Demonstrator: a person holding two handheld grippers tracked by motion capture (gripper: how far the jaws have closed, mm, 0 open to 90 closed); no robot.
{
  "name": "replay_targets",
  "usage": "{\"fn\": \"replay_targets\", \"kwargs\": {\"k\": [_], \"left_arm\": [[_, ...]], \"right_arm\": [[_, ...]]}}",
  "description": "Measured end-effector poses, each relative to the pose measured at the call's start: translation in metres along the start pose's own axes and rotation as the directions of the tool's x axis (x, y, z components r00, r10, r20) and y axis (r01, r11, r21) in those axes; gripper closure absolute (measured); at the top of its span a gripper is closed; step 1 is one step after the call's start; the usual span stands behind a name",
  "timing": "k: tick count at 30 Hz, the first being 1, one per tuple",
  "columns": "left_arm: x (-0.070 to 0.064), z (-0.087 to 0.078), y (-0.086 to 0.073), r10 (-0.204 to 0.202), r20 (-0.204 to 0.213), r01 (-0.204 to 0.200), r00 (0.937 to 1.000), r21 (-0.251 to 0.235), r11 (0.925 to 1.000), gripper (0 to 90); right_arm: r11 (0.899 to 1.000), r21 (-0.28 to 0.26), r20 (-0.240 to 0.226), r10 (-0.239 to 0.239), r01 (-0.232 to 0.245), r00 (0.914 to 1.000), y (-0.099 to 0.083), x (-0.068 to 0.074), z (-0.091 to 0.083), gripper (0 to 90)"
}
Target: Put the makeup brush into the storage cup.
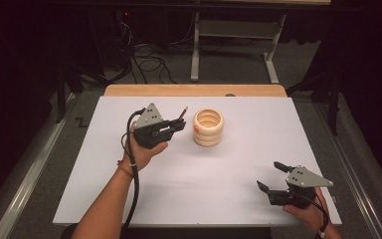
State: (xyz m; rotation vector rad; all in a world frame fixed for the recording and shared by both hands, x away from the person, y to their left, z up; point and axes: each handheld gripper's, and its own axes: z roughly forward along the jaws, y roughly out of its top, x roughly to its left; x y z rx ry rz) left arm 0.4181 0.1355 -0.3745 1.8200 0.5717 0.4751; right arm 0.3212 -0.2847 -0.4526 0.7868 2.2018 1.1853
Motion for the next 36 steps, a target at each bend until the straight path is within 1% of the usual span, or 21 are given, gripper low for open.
{"fn": "replay_targets", "kwargs": {"k": [3, 5, 7, 9, 11, 14, 17, 20, 21, 23, 24, 28, 29, 33, 36], "left_arm": [[0.003, 0.008, 0.006, -0.003, -0.006, 0.003, 1.0000, -0.003, 1.0000, 82.9], [0.005, 0.013, 0.010, -0.012, -0.007, 0.012, 0.9999, -0.010, 0.9999, 82.9], [0.008, 0.021, 0.014, -0.011, -0.009, 0.011, 0.9999, -0.009, 0.9999, 82.9], [0.009, 0.027, 0.017, -0.010, -0.009, 0.010, 0.9999, -0.007, 0.9999, 82.9], [0.010, 0.034, 0.021, -0.014, 0.000, 0.014, 0.9999, -0.014, 0.9998, 82.9], [0.010, 0.044, 0.026, -0.015, -0.001, 0.015, 0.9999, -0.013, 0.9998, 82.9], [0.011, 0.054, 0.029, -0.016, 0.005, 0.016, 0.9999, -0.011, 0.9998, 82.9], [0.013, 0.064, 0.032, -0.020, 0.007, 0.021, 0.9998, -0.016, 0.9997, 82.9], [0.014, 0.068, 0.032, -0.023, 0.011, 0.023, 0.9997, -0.018, 0.9996, 82.9], [0.016, 0.074, 0.033, -0.026, 0.005, 0.026, 0.9996, -0.019, 0.9995, 82.9], [0.018, 0.078, 0.034, -0.033, 0.007, 0.033, 0.9994, -0.023, 0.9992, 82.9], [0.022, 0.087, 0.036, -0.042, 0.000, 0.042, 0.9991, -0.020, 0.9989, 82.9], [0.022, 0.089, 0.037, -0.046, 0.001, 0.046, 0.9989, -0.022, 0.9987, 82.9], [0.022, 0.094, 0.043, -0.047, 0.008, 0.047, 0.9989, -0.036, 0.9983, 82.9], [0.021, 0.099, 0.045, -0.042, 0.011, 0.043, 0.9990, -0.028, 0.9987, 82.9]], "right_arm": [[1.000, -0.001, 0.005, -0.007, 0.007, 1.0000, 0.001, 0.001, -0.001, 17.3], [1.000, -0.010, 0.004, -0.009, 0.009, 0.9999, 0.001, 0.000, -0.002, 17.3], [1.000, -0.013, 0.003, 0.001, -0.001, 1.0000, 0.001, 0.000, -0.004, 17.2], [1.000, -0.018, 0.003, 0.001, -0.001, 1.0000, 0.000, -0.001, -0.005, 17.2], [1.000, -0.025, 0.003, 0.015, -0.015, 0.9999, 0.000, -0.002, -0.006, 17.2], [0.999, -0.035, 0.003, 0.014, -0.014, 0.9999, -0.001, -0.003, -0.006, 17.2], [0.999, -0.035, 0.004, 0.021, -0.021, 0.9998, -0.001, -0.004, -0.007, 17.2], [0.999, -0.039, 0.010, 0.015, -0.014, 0.9998, -0.002, -0.006, -0.008, 17.1], [0.999, -0.040, 0.014, 0.021, -0.020, 0.9997, -0.002, -0.006, -0.008, 17.0], [0.999, -0.048, 0.019, 0.022, -0.021, 0.9996, -0.002, -0.007, -0.009, 17.0], [0.998, -0.054, 0.020, 0.032, -0.030, 0.9993, -0.002, -0.008, -0.010, 17.0], [0.998, -0.055, 0.026, 0.044, -0.042, 0.9987, -0.004, -0.010, -0.011, 17.1], [0.997, -0.056, 0.021, 0.044, -0.043, 0.9988, -0.004, -0.010, -0.011, 17.0], [0.997, -0.064, 0.025, 0.040, -0.038, 0.9989, -0.004, -0.011, -0.012, 17.1], [0.997, -0.059, 0.029, 0.042, -0.040, 0.9987, -0.004, -0.011, -0.012, 17.1]]}}
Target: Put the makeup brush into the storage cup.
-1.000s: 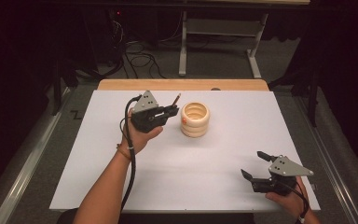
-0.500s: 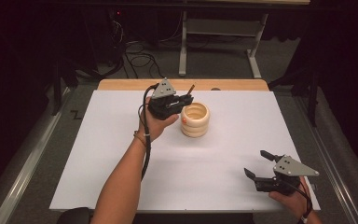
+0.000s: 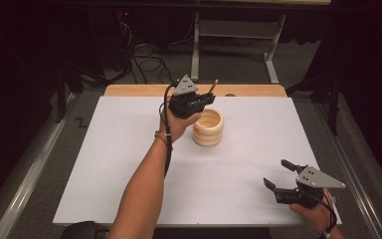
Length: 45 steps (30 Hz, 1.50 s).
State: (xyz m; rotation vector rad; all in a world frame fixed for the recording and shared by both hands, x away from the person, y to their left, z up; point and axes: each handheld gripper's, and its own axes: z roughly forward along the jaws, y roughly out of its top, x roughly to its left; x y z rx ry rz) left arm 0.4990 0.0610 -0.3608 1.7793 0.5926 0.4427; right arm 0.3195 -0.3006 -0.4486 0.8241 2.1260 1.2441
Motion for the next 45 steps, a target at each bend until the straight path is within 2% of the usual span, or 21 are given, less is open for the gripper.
{"fn": "replay_targets", "kwargs": {"k": [6, 17, 26, 32, 39, 45], "left_arm": [[0.000, 0.011, 0.000, -0.009, 0.006, 0.009, 0.9999, 0.007, 0.9999, 82.9], [-0.005, 0.029, 0.001, 0.008, 0.011, -0.008, 0.9999, 0.032, 0.9995, 82.9], [-0.004, 0.040, 0.003, 0.014, 0.023, -0.015, 0.9996, 0.026, 0.9996, 82.9], [0.000, 0.046, -0.002, 0.000, 0.018, 0.000, 0.9998, 0.027, 0.9996, 82.8], [0.006, 0.054, -0.015, -0.031, 0.005, 0.031, 0.9995, 0.055, 0.9980, 82.8], [0.006, 0.058, -0.021, -0.040, 0.003, 0.040, 0.9992, 0.062, 0.9973, 82.8]], "right_arm": [[1.000, 0.005, -0.009, -0.005, 0.005, 0.9999, 0.000, 0.001, 0.001, 17.1], [1.000, -0.004, -0.011, -0.008, 0.008, 0.9999, -0.001, 0.002, 0.000, 17.2], [1.000, 0.004, -0.006, -0.012, 0.012, 0.9999, -0.001, 0.003, -0.002, 17.2], [1.000, 0.003, -0.009, -0.012, 0.012, 0.9999, -0.002, 0.003, -0.001, 17.2], [1.000, 0.005, -0.008, -0.003, 0.003, 1.0000, -0.003, 0.003, -0.002, 17.2], [1.000, 0.003, -0.006, 0.000, 0.000, 1.0000, -0.003, 0.002, -0.004, 17.2]]}}
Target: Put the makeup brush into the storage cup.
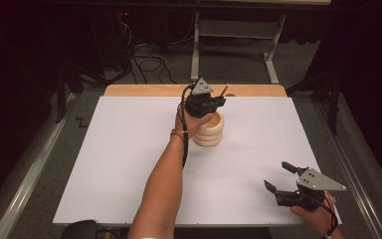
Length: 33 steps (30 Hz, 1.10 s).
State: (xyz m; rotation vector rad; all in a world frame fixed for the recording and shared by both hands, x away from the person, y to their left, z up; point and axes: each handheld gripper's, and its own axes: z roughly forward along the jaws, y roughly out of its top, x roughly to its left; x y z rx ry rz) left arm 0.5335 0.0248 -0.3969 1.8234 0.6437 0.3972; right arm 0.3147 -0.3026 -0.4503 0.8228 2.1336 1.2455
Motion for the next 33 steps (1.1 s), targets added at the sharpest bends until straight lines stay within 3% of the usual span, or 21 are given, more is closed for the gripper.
{"fn": "replay_targets", "kwargs": {"k": [9, 18, 33], "left_arm": [[0.004, -0.001, -0.014, -0.030, -0.015, 0.030, 0.9995, 0.015, 0.9994, 82.8], [0.000, -0.010, -0.016, -0.010, -0.001, 0.010, 0.9999, 0.019, 0.9998, 82.7], [0.001, -0.013, -0.019, -0.007, -0.022, 0.007, 0.9997, 0.035, 0.9994, 82.6]], "right_arm": [[1.000, 0.001, -0.017, -0.011, 0.011, 0.9998, 0.001, 0.002, 0.000, 17.0], [1.000, 0.009, -0.025, -0.013, 0.013, 0.9996, 0.001, 0.003, 0.001, 16.9], [1.000, 0.015, -0.027, -0.025, 0.025, 0.9993, 0.002, 0.004, 0.002, 16.9]]}}
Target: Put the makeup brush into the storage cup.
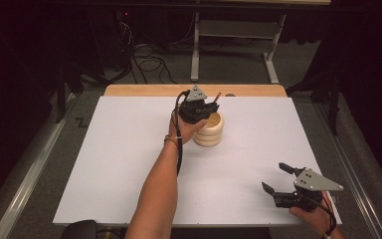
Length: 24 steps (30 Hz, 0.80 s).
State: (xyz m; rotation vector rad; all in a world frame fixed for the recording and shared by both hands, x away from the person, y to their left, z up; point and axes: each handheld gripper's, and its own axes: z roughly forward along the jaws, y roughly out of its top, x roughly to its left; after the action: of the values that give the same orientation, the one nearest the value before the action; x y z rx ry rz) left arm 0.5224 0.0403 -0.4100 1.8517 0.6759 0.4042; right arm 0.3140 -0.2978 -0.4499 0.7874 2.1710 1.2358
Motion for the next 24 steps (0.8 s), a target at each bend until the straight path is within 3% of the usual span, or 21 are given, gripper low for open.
{"fn": "replay_targets", "kwargs": {"k": [10, 15, 24], "left_arm": [[-0.0023, 0.0014, 0.0013, 0.014, -0.010, -0.014, 0.9998, 0.014, 0.9998, 82.4], [-0.0023, 0.0008, 0.0020, 0.015, -0.028, -0.014, 0.9995, 0.021, 0.9997, 72.1], [-0.0024, -0.0075, 0.0009, 0.026, -0.039, -0.026, 0.9989, 0.023, 0.9994, 65.6]], "right_arm": [[1.000, 0.010, -0.001, 0.002, -0.002, 1.0000, -0.0005, -0.0007, 0.0006, 17.0], [1.000, 0.010, 0.002, 0.013, -0.013, 0.9999, -0.0008, -0.0007, 0.0009, 16.9], [1.000, 0.013, -0.004, 0.012, -0.012, 0.9999, -0.0013, -0.0011, 0.0022, 16.9]]}}
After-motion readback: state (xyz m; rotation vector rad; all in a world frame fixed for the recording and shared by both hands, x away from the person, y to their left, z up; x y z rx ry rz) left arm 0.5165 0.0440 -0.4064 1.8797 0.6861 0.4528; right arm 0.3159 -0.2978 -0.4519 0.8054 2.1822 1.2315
